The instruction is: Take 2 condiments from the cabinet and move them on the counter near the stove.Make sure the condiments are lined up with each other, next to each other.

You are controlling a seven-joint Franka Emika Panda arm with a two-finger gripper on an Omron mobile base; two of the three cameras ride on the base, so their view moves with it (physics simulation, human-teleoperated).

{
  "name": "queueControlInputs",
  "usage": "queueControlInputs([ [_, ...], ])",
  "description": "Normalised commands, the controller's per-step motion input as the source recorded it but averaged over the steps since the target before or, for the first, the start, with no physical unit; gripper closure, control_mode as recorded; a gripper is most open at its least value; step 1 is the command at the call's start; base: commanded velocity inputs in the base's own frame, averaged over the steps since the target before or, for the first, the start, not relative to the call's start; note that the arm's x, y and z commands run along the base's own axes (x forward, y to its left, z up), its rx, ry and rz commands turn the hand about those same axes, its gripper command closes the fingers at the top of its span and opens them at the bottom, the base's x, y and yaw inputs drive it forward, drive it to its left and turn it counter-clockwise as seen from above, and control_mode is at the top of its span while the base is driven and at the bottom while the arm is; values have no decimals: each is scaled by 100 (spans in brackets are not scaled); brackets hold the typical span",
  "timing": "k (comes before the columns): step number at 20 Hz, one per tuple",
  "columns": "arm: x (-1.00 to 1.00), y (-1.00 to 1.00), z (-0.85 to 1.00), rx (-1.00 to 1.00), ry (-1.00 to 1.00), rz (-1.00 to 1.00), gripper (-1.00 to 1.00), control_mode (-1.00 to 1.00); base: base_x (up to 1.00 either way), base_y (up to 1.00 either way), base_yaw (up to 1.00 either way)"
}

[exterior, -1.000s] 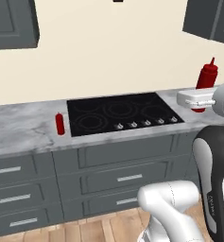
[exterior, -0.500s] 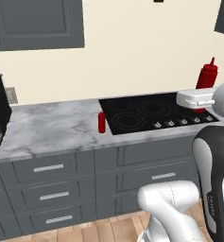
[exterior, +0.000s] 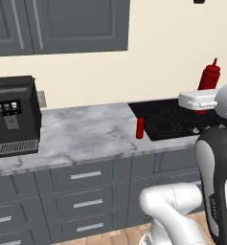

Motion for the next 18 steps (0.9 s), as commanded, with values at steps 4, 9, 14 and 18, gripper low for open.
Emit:
queueControlInputs([
  [4, 0, 0, 0, 0, 0, 0, 100, 100, 67, 37, 0],
  [9, 0, 0, 0, 0, 0, 0, 100, 100, 61, 39, 0],
  [14, 0, 0, 0, 0, 0, 0, 100, 100, 29, 53, 0],
  [18, 0, 0, 0, 0, 0, 0, 100, 100, 36, 46, 0],
])
